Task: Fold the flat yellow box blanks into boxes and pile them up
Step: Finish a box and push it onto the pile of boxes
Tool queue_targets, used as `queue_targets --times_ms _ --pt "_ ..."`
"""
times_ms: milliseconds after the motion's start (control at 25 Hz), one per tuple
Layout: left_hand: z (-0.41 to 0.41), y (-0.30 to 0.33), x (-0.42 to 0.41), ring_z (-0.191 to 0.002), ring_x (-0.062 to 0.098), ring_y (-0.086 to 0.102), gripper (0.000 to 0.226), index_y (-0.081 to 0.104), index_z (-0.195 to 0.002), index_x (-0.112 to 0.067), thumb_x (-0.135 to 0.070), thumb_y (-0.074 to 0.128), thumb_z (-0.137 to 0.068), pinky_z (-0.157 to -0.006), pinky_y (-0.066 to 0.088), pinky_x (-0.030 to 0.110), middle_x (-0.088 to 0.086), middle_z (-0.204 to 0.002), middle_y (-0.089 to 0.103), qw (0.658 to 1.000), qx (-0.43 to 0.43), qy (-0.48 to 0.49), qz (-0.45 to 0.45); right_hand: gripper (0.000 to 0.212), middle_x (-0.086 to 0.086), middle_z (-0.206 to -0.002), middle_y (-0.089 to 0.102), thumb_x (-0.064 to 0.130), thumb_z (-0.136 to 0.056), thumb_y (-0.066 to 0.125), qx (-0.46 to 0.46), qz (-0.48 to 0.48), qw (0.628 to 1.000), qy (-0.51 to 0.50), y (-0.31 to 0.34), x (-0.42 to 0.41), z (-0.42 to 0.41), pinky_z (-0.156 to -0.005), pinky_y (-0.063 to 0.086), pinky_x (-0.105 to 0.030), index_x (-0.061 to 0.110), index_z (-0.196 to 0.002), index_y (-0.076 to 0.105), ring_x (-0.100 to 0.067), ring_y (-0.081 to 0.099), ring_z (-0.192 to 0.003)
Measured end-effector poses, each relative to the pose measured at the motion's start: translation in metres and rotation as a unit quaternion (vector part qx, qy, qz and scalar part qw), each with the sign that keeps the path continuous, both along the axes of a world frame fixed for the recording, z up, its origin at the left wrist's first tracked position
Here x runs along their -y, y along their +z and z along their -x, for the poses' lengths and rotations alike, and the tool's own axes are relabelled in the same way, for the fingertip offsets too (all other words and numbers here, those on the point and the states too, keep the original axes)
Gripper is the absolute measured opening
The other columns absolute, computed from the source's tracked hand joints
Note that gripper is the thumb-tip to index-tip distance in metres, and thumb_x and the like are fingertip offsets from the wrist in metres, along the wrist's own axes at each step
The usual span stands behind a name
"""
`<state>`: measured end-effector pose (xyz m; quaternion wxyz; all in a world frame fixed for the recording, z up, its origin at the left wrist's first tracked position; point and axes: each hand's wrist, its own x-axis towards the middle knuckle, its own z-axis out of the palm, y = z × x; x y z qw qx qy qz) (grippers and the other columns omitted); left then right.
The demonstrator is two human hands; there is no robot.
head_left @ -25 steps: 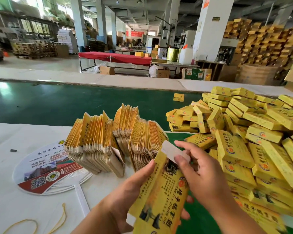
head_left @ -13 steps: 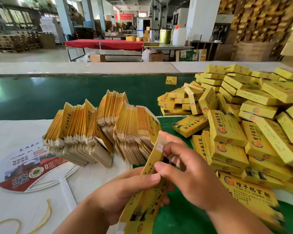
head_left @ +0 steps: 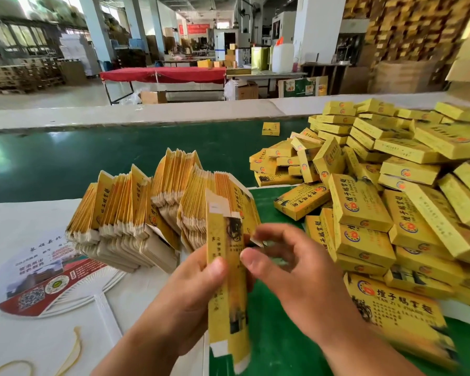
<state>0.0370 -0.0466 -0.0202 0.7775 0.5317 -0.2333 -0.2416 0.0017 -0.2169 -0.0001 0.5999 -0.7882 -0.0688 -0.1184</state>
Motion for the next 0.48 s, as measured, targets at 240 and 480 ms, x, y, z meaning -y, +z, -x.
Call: queue_targets --times_ms 240,480 --pt "0.004 0.001 0.009 -0.109 0.031 0.067 0.085 0.056 -0.121 -0.017 -0.054 0.089 -0.052 -0.089 0.056 0.046 0.013 -0.116 0.069 0.984 0.113 0.089 -0.107 0.042 0.023 -0.093 0.073 0.071 -0.066 0.064 -0.029 0.054 0.996 0.069 0.002 0.003 -0.001 -0.077 0.056 -0.023 0.046 -0.099 0.072 0.001 0.068 -0.090" --pt "0.007 0.002 0.010 -0.097 0.033 0.071 0.087 0.060 -0.113 -0.021 -0.057 0.091 -0.041 -0.082 0.056 0.058 0.013 -0.105 0.073 0.967 0.143 0.160 -0.137 0.036 0.015 -0.091 0.075 0.061 -0.083 0.063 -0.032 0.061 0.992 0.101 -0.001 0.008 -0.001 -0.074 0.059 -0.029 0.033 -0.103 0.074 -0.006 0.070 -0.084"
